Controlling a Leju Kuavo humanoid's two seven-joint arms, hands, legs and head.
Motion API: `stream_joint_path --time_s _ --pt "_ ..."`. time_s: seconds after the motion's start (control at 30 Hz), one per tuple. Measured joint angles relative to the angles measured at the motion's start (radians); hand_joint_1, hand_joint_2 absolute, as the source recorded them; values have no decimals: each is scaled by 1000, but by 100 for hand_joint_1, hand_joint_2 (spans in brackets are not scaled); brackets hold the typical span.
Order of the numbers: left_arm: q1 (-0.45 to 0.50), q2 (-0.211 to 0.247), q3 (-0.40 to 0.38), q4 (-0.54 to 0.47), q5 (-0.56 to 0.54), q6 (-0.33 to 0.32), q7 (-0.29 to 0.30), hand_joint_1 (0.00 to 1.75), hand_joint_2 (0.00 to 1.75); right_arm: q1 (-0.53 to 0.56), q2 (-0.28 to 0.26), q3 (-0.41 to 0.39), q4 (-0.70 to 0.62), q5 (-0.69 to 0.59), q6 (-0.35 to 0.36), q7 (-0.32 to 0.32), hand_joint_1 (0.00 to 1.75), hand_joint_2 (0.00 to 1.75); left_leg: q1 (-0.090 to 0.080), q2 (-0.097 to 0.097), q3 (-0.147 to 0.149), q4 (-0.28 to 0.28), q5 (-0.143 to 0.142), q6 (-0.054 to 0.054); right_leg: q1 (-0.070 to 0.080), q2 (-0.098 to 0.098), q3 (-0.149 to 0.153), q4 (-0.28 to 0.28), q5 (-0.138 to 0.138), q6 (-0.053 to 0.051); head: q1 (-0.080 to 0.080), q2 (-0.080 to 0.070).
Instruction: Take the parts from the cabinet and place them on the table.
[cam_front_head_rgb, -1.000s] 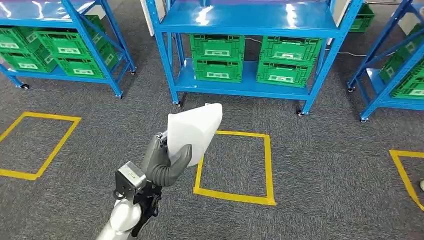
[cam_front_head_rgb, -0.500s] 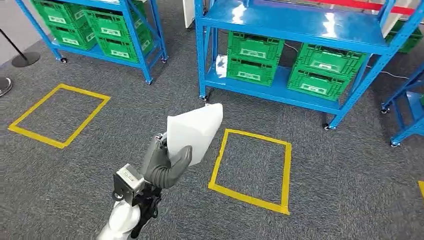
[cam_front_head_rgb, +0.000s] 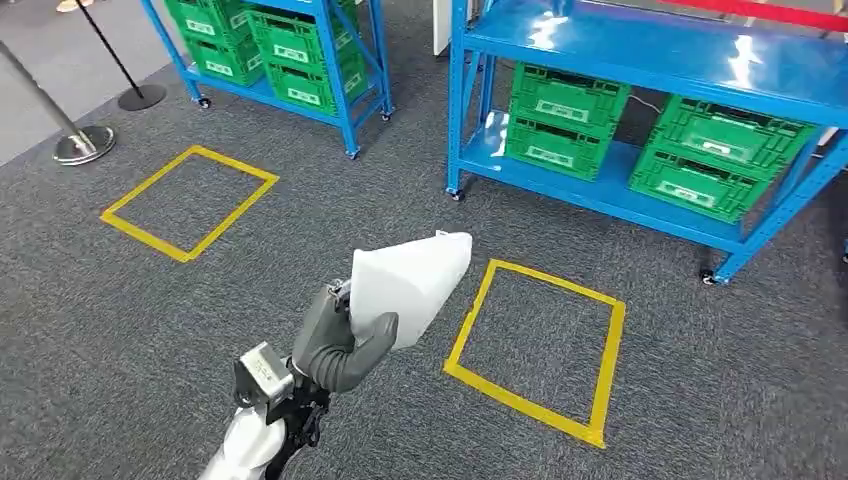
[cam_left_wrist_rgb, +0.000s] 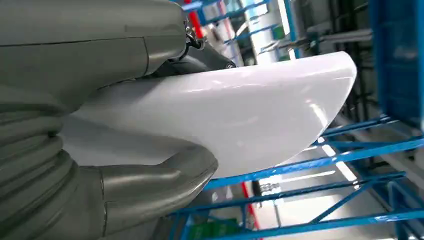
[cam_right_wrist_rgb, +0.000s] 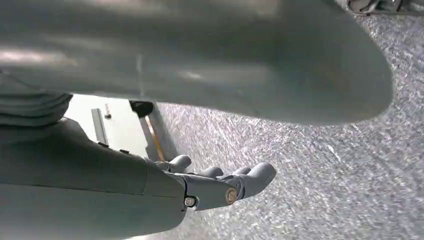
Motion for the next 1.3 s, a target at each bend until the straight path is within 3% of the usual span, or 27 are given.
stream_joint_path --time_s 0.07,0.1,0.13,0.23,0.27,0.3,0.33,0.4,0.43,0.47,0.5,0.57,0.6,0.63,0.73,0.77,0.83,0.87,0.93,0.97,1.0,1.07,1.1,1.13,1.17,1.27,1.3 --pt "-2 -4 0 -3 -21 10 -3 175 175 -2 0 0 0 1 12 -1 0 0 0 39 110 -187 78 2 -3 -25 5 2 -4 7 0 0" --pt "-4 -6 0 -3 -26 11 -2 175 175 -2 -3 0 0 4 18 0 0 0 -7 97 139 -249 67 6 1 -36 8 2 -6 15 0 0" --pt "-5 -10 -1 -2 -32 13 -2 175 175 -2 -5 0 0 7 18 2 0 0 -12 88 142 -253 72 21 6 -43 8 4 -9 24 2 0" --pt "-3 -11 -1 0 -62 37 -11 175 175 -2 -6 0 0 9 16 3 0 0 -20 49 129 -252 76 39 5 -74 18 -9 -3 44 2 0" --pt "-2 -12 -1 -2 -62 36 -13 175 175 -3 -6 1 0 9 14 0 0 0 -9 34 138 -264 85 51 0 -66 19 -7 -11 55 2 0" --pt "-1 -13 -2 -3 -66 36 -14 175 175 -3 -11 2 0 8 11 -4 0 0 -8 24 138 -268 89 57 -3 0 14 15 -29 59 5 0" --pt "-2 -15 -2 -1 -73 42 -12 175 175 -2 -11 1 0 6 8 -6 0 0 -8 15 136 -269 91 64 -3 38 -11 69 -66 57 8 0" --pt "0 -18 -3 2 -86 58 -13 175 175 6 -13 1 0 3 7 -7 0 0 -12 -12 130 -268 93 70 1 60 -91 230 -139 55 10 0" --pt "2 -18 -3 4 -89 63 -13 175 175 10 -15 1 0 3 7 -8 0 0 -15 -28 127 -267 94 72 3 61 -124 289 -155 53 10 0" --pt "5 -18 -3 7 -91 68 -13 175 175 13 -16 1 0 0 6 -9 0 0 -17 -46 124 -263 95 72 5 62 -137 304 -144 50 10 0" --pt "6 -18 -3 8 -94 69 -13 175 175 15 -17 1 0 -2 5 -13 0 0 -17 -64 123 -260 95 72 7 64 -121 262 -106 45 10 0" --pt "8 -18 -2 9 -97 73 -12 175 175 14 -19 1 0 -2 5 -13 0 0 -18 -93 123 -253 95 70 7 86 -43 94 -14 36 10 0" --pt "8 -18 -3 10 -102 76 -10 175 175 14 -21 1 0 3 9 -9 0 0 -15 -103 120 -249 94 67 5 145 -9 15 -2 31 10 0" --pt "9 -18 -3 10 -108 82 -9 175 175 14 -22 2 0 8 14 -4 0 0 -20 -115 115 -246 94 59 11 157 -8 10 -8 33 11 0" --pt "16 -19 -5 10 -119 84 -7 175 175 11 -21 5 0 15 18 5 0 0 -16 -144 110 -257 105 39 16 122 -7 8 -1 21 11 0" --pt "19 -19 -5 9 -120 86 -4 175 175 12 -20 6 0 17 18 3 0 0 -20 -155 100 -256 107 33 4 106 -2 -2 6 11 11 0" --pt "20 -17 -5 6 -123 91 -3 175 175 13 -19 6 0 18 18 -2 0 0 -25 -52 77 -197 66 28 4 80 0 -8 8 -3 3 0" --pt "19 -18 -6 6 -123 93 -3 175 175 13 -20 6 0 19 18 -6 0 0 -21 -25 42 -122 25 21 6 66 0 -8 8 -4 4 0" --pt "22 -16 -7 10 -126 102 -1 175 175 12 -23 7 0 25 22 -14 0 0 -13 -9 -32 32 -38 12 6 34 -1 -8 5 -6 4 0" --pt "23 -15 -7 12 -127 106 -2 175 175 10 -23 9 0 28 25 -16 0 0 -8 -6 -43 58 -38 8 6 19 0 -7 5 -5 3 0" --pt "25 -14 -7 14 -128 111 -2 175 175 7 -24 12 0 29 27 -16 0 0 -5 -3 -30 36 -17 6 6 5 1 -7 3 -2 3 0" --pt "25 -14 -7 13 -131 115 -4 175 175 -4 -24 16 0 32 31 -16 0 0 -2 19 61 -127 64 5 3 -22 8 -6 -2 5 3 0" --pt "24 -14 -7 12 -131 116 -4 175 175 -11 -24 17 0 34 31 -16 0 0 -3 65 118 -226 96 7 3 -34 14 -5 -7 10 3 0" --pt "22 -15 -7 12 -131 117 -4 175 175 -14 -26 18 0 35 31 -16 0 0 -19 97 133 -249 77 13 12 -42 16 -4 -12 18 3 0" --pt "22 -15 -8 11 -132 118 -5 175 175 -19 -26 20 0 35 31 -17 0 0 -13 78 129 -252 84 26 12 -51 18 -3 -14 24 6 0" --pt "22 -12 -8 10 -132 123 -4 175 175 -31 -27 24 0 35 31 -17 0 0 -19 39 124 -256 87 44 9 -87 31 -13 -15 42 6 0" --pt "24 -12 -8 6 -132 123 -4 175 175 -34 -27 25 0 35 31 -17 0 0 -11 26 130 -264 92 53 3 -45 33 -3 -27 51 8 0"
